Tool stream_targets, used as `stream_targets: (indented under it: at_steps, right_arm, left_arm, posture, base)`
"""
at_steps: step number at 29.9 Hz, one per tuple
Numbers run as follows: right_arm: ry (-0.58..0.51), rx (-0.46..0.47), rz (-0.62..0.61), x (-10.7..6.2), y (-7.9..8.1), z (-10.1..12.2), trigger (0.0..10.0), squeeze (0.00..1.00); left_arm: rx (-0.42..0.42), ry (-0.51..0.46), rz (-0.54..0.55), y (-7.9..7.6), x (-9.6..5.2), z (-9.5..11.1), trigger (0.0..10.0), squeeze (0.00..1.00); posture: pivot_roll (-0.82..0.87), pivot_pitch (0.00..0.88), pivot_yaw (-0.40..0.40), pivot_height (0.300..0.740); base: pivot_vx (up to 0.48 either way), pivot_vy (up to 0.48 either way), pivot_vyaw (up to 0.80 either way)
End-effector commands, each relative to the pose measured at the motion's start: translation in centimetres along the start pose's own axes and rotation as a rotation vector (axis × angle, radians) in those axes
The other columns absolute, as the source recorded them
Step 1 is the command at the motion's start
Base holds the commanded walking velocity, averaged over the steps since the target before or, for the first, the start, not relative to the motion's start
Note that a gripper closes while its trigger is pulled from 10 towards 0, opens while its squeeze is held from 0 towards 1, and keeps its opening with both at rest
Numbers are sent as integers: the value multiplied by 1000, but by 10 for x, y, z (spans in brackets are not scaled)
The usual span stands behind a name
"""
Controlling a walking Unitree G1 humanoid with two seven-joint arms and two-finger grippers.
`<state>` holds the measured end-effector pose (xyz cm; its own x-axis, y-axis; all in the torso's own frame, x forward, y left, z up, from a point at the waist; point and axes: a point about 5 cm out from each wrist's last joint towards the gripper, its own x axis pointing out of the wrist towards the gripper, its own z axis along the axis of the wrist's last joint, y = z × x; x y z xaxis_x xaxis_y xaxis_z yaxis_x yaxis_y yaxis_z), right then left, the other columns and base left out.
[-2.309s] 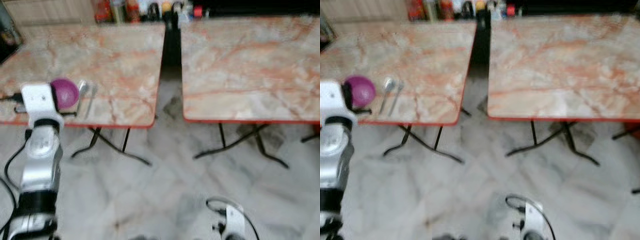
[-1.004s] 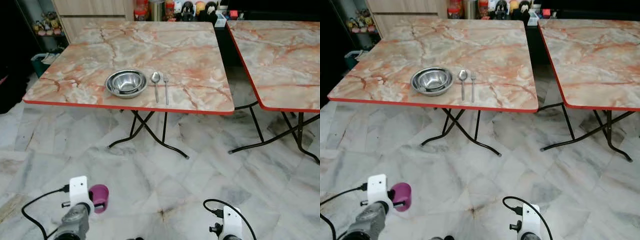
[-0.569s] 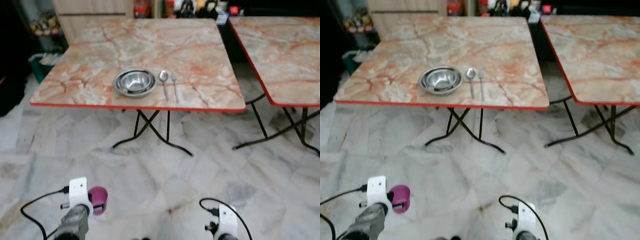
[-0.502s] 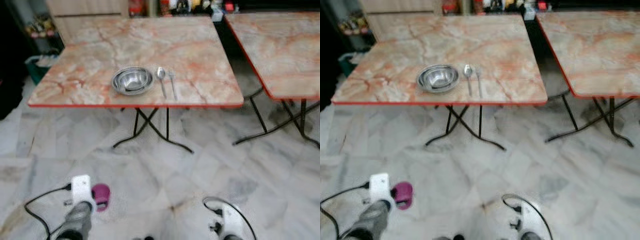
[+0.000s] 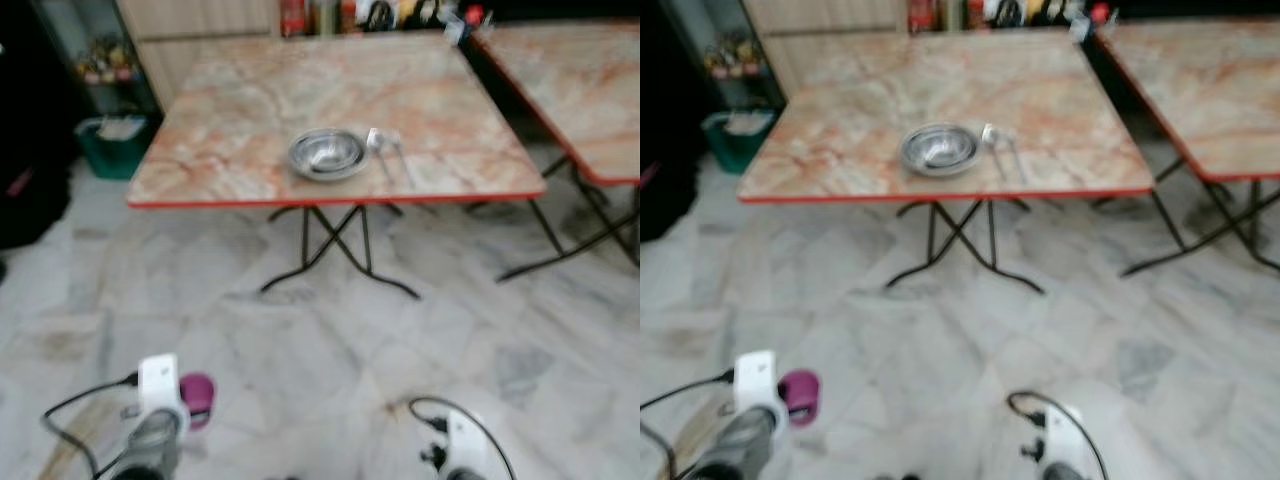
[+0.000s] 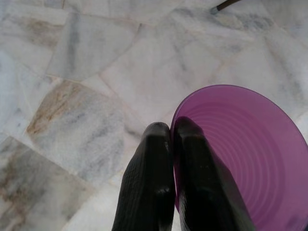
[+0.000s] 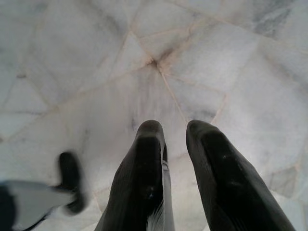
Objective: Setting the table
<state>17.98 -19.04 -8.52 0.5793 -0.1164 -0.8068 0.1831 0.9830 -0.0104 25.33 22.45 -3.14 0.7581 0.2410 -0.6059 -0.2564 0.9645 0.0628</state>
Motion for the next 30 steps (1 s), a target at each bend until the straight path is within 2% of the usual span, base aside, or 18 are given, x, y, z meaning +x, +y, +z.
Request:
stream_targets:
  at_steps: [1, 10, 14, 17, 30]
  right_arm:
    - [8, 12, 18, 0, 9, -2, 10000, 0]
    - [9, -6, 26, 0, 9, -2, 10000, 0]
    - [9, -31, 23, 0, 9, -2, 10000, 0]
    - [17, 22, 1, 0, 8, -4, 10000, 0]
    - [29, 34, -10, -1, 8, -7, 10000, 0]
  left_arm:
    - [26, 9, 36, 11, -1, -4, 10000, 0]
    - [7, 10, 46, 13, -2, -6, 10000, 0]
    - [50, 44, 48, 12, -3, -12, 10000, 0]
    - [49, 49, 47, 12, -3, -15, 10000, 0]
    - [69, 62, 33, 10, -5, -20, 10000, 0]
  posture:
    - [44, 124, 29, 740]
    - [40, 114, 32, 740]
    - [40, 111, 34, 740]
    - [37, 104, 35, 740]
    - [37, 81, 36, 740]
  base:
    - [0, 0, 0]
    - [0, 0, 0]
    - [289, 0, 348]
    - [319, 0, 271]
    - [323, 0, 0]
